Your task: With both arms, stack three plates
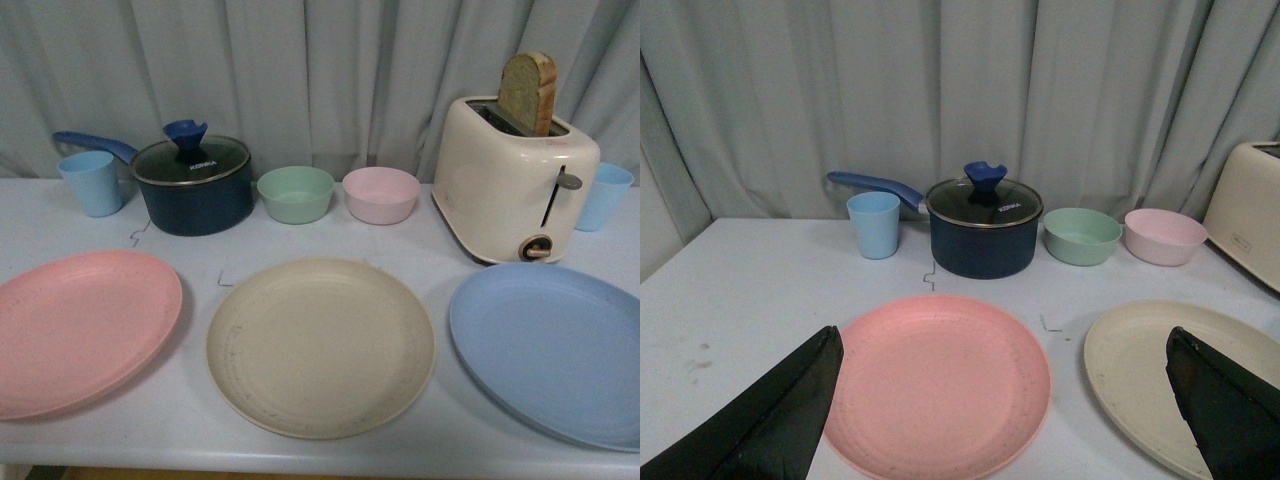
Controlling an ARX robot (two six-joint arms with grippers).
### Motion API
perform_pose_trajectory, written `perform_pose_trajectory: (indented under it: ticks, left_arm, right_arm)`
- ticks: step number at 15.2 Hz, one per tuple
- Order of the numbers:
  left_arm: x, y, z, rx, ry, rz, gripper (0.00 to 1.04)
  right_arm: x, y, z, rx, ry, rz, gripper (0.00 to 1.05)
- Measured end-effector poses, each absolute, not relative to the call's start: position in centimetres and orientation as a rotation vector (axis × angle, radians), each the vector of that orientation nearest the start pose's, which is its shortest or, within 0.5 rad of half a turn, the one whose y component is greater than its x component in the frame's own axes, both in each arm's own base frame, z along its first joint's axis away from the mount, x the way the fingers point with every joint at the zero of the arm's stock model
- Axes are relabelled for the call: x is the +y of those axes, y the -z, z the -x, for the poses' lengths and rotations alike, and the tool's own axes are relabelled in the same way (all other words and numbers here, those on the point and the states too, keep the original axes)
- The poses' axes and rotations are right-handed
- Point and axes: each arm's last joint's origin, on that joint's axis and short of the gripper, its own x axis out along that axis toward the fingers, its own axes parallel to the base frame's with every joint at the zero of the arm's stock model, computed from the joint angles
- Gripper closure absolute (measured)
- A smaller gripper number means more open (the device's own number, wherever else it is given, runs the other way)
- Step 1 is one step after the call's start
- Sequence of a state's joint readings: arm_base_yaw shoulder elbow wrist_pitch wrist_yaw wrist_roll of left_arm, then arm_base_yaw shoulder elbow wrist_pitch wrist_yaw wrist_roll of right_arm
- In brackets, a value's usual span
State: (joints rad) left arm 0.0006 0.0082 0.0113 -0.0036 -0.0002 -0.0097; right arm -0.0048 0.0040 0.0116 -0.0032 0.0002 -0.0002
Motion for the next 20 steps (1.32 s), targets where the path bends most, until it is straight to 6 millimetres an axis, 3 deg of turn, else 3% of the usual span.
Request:
perform_pose_trajectory:
  ticks: [16,17,18,20]
  left_arm:
    - [0.0,-16.6,-9.8,0.001,-0.001,0.010,0.07]
    - [0.0,-16.5,-9.7,0.075,-0.046,0.010,0.07]
    - [-0.2,-16.7,-10.2,0.256,-0.142,-0.025,0.07]
    - [0.7,-18.5,-13.4,0.313,-0.250,-0.043,0.07]
  right_arm:
    - [0.0,-16.7,-9.7,-0.004,0.005,0.000,0.06]
    - [0.0,-16.7,-9.7,-0.004,0.005,0.000,0.06]
    - [-0.1,-16.7,-9.7,-0.004,0.007,0.000,0.06]
    - [-0.1,-16.7,-9.7,-0.003,0.005,0.001,0.06]
